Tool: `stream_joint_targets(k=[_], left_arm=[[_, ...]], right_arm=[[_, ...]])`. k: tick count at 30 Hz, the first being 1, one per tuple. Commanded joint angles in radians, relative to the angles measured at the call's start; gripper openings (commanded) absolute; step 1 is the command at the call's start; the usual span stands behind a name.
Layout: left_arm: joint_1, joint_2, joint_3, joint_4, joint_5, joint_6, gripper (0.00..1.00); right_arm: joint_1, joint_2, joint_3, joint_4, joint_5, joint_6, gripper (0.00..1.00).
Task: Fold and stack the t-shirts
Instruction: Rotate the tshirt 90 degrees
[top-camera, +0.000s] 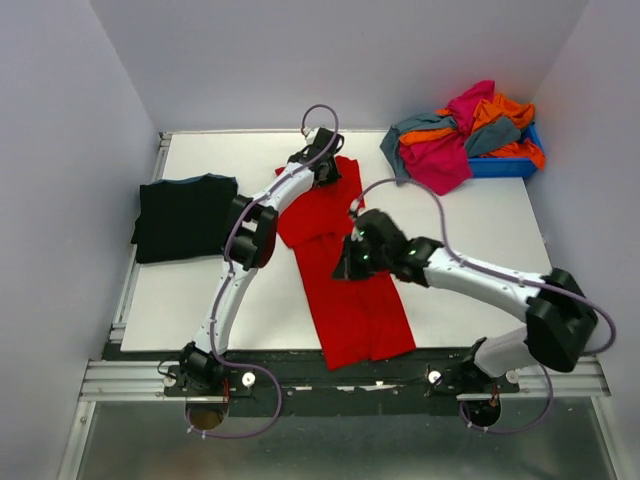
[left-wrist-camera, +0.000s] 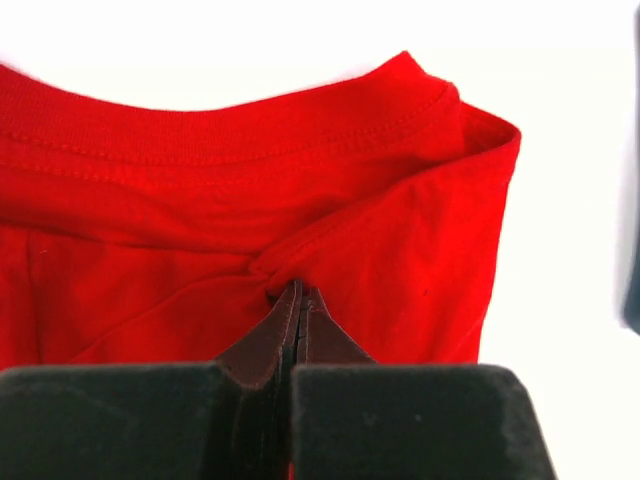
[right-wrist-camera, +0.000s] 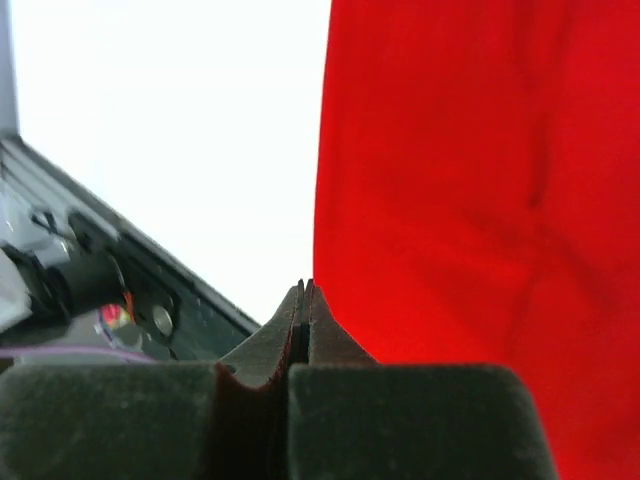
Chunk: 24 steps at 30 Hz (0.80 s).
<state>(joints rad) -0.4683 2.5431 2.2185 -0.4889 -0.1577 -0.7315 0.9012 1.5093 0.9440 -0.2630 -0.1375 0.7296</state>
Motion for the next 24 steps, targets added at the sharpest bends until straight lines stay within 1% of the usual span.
stream_joint_targets(k=[1, 2, 3, 5, 8, 10, 13, 17, 18, 19, 22, 24], left_arm=[[-0.015, 0.111, 0.116, -0.028, 0.148, 0.043, 0.00], [-0.015, 0.117, 0.133, -0.017, 0.156, 0.053, 0.00], [-0.012, 0.120, 0.150, -0.007, 0.193, 0.070, 0.00], [-0.009, 0.102, 0.168, 0.003, 0.216, 0.095, 0.00], [-0.006, 0.010, 0.112, 0.050, 0.219, 0.132, 0.00], [-0.004, -0.059, 0.072, 0.072, 0.225, 0.148, 0.00], [-0.004, -0.165, 0.008, 0.082, 0.228, 0.159, 0.00], [-0.013, -0.264, -0.164, 0.180, 0.268, 0.106, 0.00], [-0.021, -0.259, -0.193, 0.208, 0.282, 0.089, 0.00], [-0.027, -0.239, -0.191, 0.214, 0.287, 0.078, 0.00], [-0.047, -0.123, -0.105, 0.162, 0.287, 0.051, 0.00], [-0.049, -0.060, -0.063, 0.165, 0.284, 0.027, 0.00]], right_arm=[[-0.171, -0.155, 0.001, -0.140, 0.015, -0.108, 0.01], [-0.198, -0.173, -0.010, -0.180, 0.047, -0.117, 0.01], [-0.211, -0.184, -0.014, -0.223, 0.082, -0.122, 0.01], [-0.216, -0.178, -0.022, -0.295, 0.165, -0.124, 0.01], [-0.217, -0.129, -0.042, -0.341, 0.206, -0.099, 0.01], [-0.216, -0.100, -0.071, -0.343, 0.204, -0.078, 0.01], [-0.216, -0.095, -0.152, -0.292, 0.161, -0.035, 0.01], [-0.196, -0.086, -0.238, -0.257, 0.144, 0.027, 0.01], [-0.185, -0.075, -0.238, -0.263, 0.153, 0.031, 0.01], [-0.176, -0.057, -0.232, -0.278, 0.170, 0.039, 0.01], [-0.137, -0.020, -0.214, -0.303, 0.177, 0.053, 0.01], [-0.107, -0.021, -0.212, -0.318, 0.190, 0.076, 0.01]])
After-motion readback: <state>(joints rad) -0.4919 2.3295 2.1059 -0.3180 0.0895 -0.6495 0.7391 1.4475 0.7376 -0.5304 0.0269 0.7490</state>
